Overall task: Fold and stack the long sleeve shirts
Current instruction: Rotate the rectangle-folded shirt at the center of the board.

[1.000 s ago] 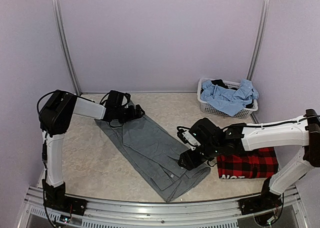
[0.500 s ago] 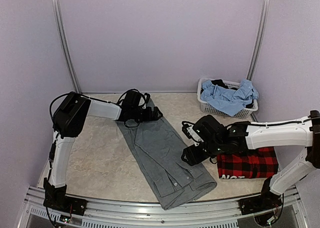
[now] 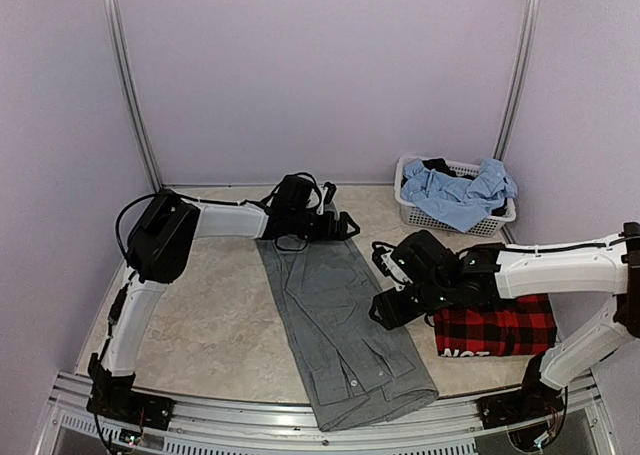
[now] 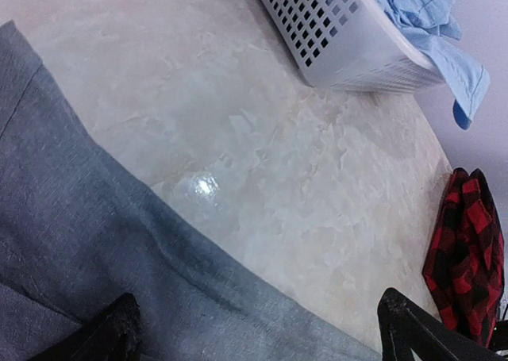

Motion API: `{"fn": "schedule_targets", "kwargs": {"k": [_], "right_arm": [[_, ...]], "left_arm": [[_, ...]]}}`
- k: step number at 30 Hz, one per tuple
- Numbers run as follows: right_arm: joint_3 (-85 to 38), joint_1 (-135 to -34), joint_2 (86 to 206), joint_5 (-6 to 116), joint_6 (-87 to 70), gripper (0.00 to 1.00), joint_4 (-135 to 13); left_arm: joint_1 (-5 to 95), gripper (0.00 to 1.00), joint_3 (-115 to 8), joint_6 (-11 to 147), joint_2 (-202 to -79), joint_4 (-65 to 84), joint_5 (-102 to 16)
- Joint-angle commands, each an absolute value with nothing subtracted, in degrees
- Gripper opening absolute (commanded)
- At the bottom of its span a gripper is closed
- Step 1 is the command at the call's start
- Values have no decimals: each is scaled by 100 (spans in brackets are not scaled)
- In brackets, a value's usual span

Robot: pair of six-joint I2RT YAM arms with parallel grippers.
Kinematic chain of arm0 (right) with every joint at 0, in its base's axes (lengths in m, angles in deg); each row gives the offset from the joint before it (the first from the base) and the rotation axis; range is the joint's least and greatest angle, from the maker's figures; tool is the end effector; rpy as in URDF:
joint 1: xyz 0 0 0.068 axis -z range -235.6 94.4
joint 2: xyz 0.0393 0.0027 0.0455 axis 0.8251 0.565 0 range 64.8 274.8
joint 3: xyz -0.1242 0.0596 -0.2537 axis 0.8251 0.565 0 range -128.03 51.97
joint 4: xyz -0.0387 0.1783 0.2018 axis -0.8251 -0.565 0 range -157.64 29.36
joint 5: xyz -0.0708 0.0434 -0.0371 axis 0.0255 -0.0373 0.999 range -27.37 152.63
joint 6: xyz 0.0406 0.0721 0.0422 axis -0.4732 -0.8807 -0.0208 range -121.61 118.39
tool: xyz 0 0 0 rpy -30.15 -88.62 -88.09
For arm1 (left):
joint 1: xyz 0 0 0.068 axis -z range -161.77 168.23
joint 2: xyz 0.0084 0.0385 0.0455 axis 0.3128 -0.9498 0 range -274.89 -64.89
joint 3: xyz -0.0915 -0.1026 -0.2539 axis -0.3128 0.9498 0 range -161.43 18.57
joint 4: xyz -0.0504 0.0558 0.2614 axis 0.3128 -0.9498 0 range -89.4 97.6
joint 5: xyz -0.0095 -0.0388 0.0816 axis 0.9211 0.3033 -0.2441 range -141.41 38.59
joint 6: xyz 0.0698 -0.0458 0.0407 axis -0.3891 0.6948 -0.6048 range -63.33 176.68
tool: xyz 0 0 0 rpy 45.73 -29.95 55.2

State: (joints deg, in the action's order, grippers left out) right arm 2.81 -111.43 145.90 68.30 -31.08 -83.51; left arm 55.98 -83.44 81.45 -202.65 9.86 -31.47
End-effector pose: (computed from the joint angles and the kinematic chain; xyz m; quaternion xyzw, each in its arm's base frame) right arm 0.1845 0.2572 0.1773 -0.2025 0.9304 0.1699 0.2540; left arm 0.4553 -0.3886 0.1168 0.1795 0.8527 -0.3724 0.3194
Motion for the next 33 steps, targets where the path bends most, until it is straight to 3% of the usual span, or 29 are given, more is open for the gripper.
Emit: {"fn": "schedule_targets", "kwargs": {"k": [1, 8, 27, 33], "right_arm": [[350, -11026, 14392, 6988, -3147, 64, -8365], [438, -10997, 14415, 6980, -3186, 64, -8250], [-194, -10766, 14879, 7000, -2486, 66, -7931], [-747, -10410, 15502, 6763, -2034, 75, -7801]], "left_arm": [[5584, 99, -8840, 8101, -20377, 932, -2868], [5533, 99, -8587, 8042, -19698, 1105, -3106], [5279, 99, -5450, 8305, -17573, 1319, -4557], [5277, 99, -4895, 8364, -17318, 1397, -4783]]}}
